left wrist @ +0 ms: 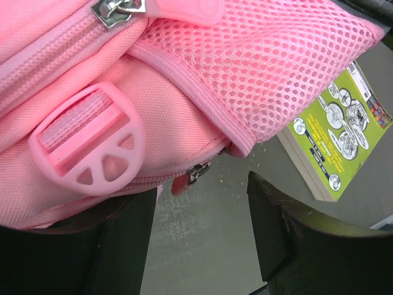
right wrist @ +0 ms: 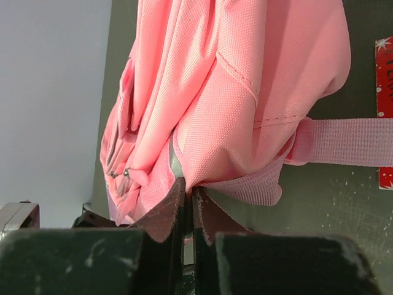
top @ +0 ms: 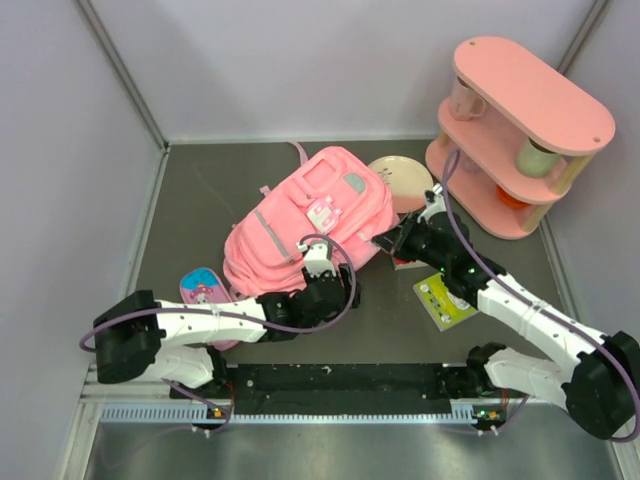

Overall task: Pack the student bag
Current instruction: Unzip the student bag at the center of the board.

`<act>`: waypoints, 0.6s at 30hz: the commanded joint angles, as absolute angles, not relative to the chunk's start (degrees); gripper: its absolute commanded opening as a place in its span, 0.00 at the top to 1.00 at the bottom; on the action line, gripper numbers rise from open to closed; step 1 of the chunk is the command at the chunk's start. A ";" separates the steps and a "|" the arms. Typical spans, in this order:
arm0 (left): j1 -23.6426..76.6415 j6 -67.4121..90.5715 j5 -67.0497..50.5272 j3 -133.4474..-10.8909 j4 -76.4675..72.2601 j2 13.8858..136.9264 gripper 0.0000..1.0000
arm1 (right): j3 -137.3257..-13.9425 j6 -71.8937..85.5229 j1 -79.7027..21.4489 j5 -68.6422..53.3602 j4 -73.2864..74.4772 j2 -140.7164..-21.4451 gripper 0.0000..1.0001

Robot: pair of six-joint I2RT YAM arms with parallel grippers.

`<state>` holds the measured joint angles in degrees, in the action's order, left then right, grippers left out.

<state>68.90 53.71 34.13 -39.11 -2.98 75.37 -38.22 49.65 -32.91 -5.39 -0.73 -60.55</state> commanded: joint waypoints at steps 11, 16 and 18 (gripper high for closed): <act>69.08 53.70 50.09 -41.13 -6.77 72.87 0.50 | -38.14 52.03 -35.33 -9.75 -2.99 -54.41 1.00; 69.08 51.77 50.89 -40.69 -9.40 71.54 0.66 | -37.53 51.94 -35.42 -9.76 -2.90 -54.32 1.00; 69.08 51.15 51.06 -40.34 -9.93 70.75 0.74 | -37.27 51.77 -35.33 -9.49 -2.81 -54.32 1.00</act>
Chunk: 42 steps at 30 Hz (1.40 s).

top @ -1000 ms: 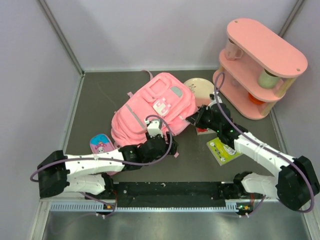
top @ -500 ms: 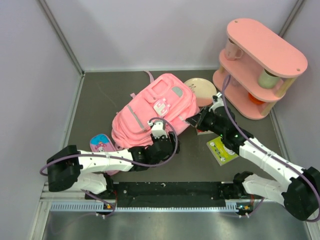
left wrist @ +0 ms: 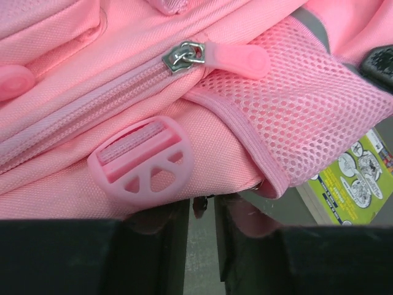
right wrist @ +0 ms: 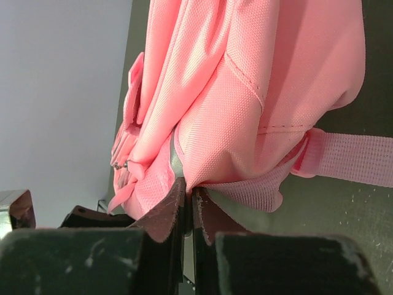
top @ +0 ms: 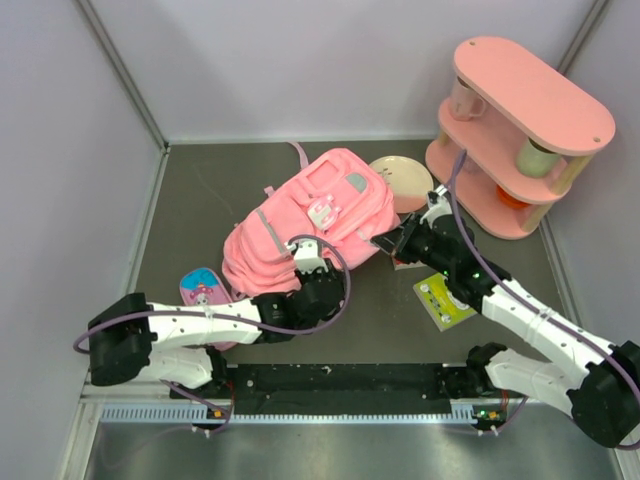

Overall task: Pack the student bag
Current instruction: Unzip the student bag at the center of the board.

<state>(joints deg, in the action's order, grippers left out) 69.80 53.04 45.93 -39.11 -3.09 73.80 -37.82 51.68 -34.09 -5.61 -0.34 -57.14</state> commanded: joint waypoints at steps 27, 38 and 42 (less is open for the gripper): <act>69.08 49.75 34.56 -28.21 7.82 51.95 1.00 | -44.20 41.05 -19.87 -14.66 -3.95 -69.77 1.00; 69.17 45.35 26.98 -39.72 8.61 65.47 1.00 | -44.49 38.14 -18.72 -21.19 4.47 -71.12 0.10; 69.08 45.18 26.11 -40.25 5.11 69.43 1.00 | -34.65 42.44 -18.72 -22.57 3.35 -58.66 0.09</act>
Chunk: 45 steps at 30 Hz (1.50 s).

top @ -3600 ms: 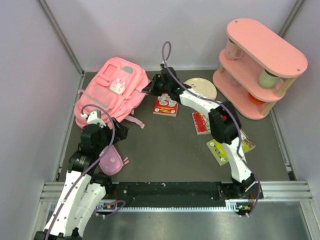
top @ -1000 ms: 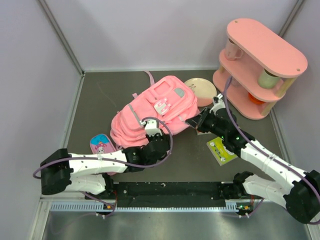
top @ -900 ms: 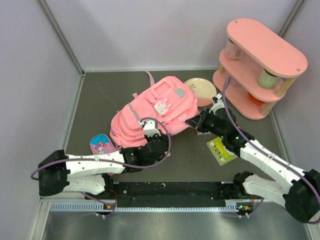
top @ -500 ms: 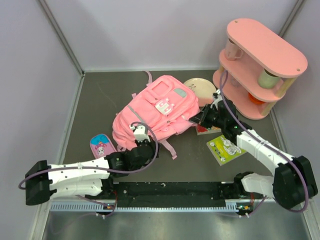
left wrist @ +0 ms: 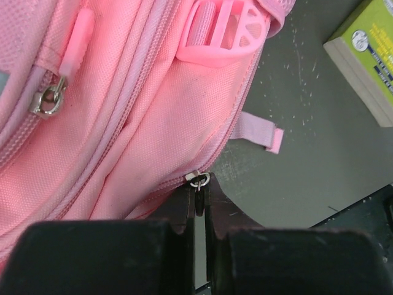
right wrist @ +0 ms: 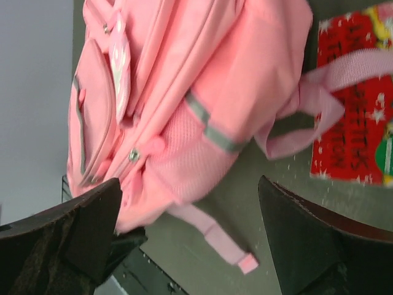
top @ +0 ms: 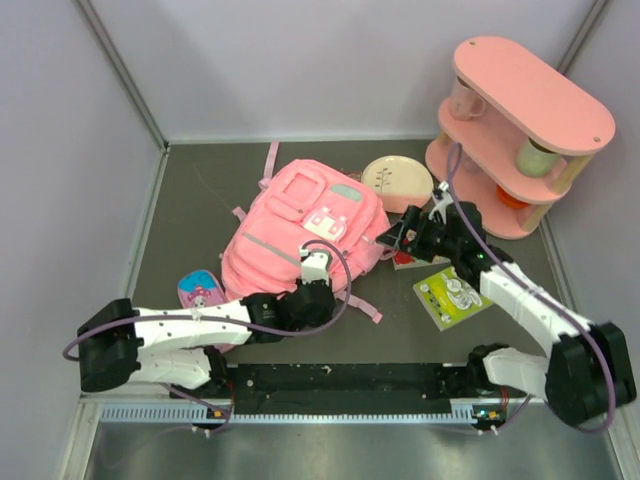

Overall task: Pack the student bag
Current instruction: Unzip the student bag at the center of the board.

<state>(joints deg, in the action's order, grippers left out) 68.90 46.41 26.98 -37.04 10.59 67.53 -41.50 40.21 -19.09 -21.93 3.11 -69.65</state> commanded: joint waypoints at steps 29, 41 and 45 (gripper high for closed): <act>69.08 38.67 17.57 -42.37 -5.45 76.21 1.00 | -28.99 56.97 -30.59 -22.33 -18.65 -66.88 1.00; 69.17 43.33 22.50 -33.58 4.48 61.62 1.00 | -46.75 37.18 -25.67 -13.01 -2.02 -72.93 1.00; 69.17 43.86 21.71 -29.98 5.54 55.48 1.00 | -50.08 36.39 -22.33 -16.52 -2.72 -77.76 1.00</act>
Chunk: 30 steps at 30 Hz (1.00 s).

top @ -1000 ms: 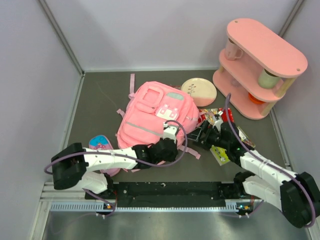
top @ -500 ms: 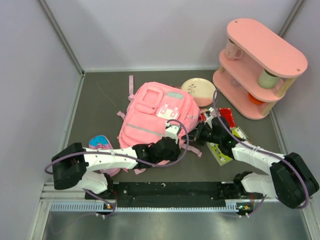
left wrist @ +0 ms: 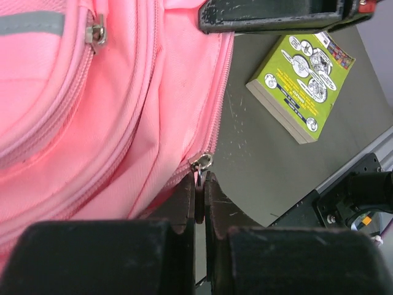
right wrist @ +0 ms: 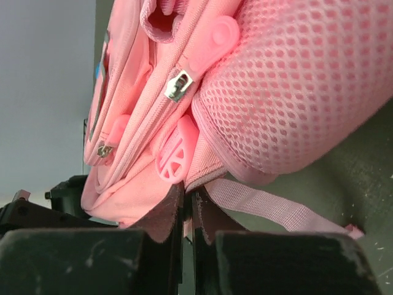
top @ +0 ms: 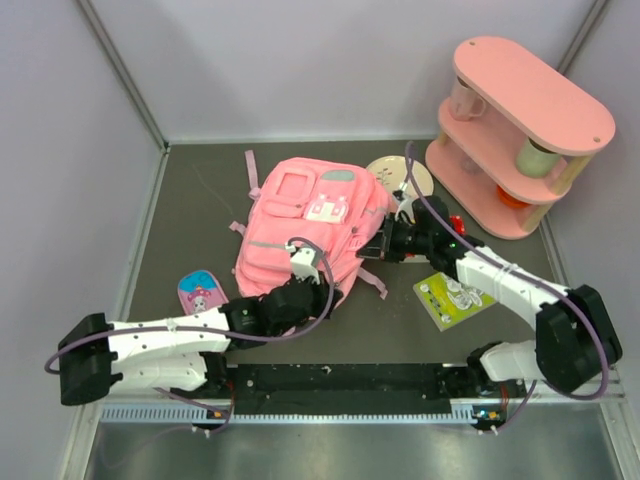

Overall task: Pack the student bag
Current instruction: Unzip the student bag at the center of the board.

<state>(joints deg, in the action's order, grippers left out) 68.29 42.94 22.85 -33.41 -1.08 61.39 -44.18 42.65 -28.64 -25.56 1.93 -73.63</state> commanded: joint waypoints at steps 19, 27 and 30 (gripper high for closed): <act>69.08 43.59 14.50 -32.25 1.85 63.09 1.00 | -51.34 35.77 -20.66 -24.18 -3.51 -80.70 0.26; 69.08 42.37 14.33 -34.80 -1.57 66.71 1.00 | -38.34 39.89 -20.83 -23.63 3.26 -62.07 0.19; 69.08 41.31 14.24 -35.33 -2.28 67.50 1.00 | -30.96 46.74 -21.18 -29.43 -1.47 -57.15 0.20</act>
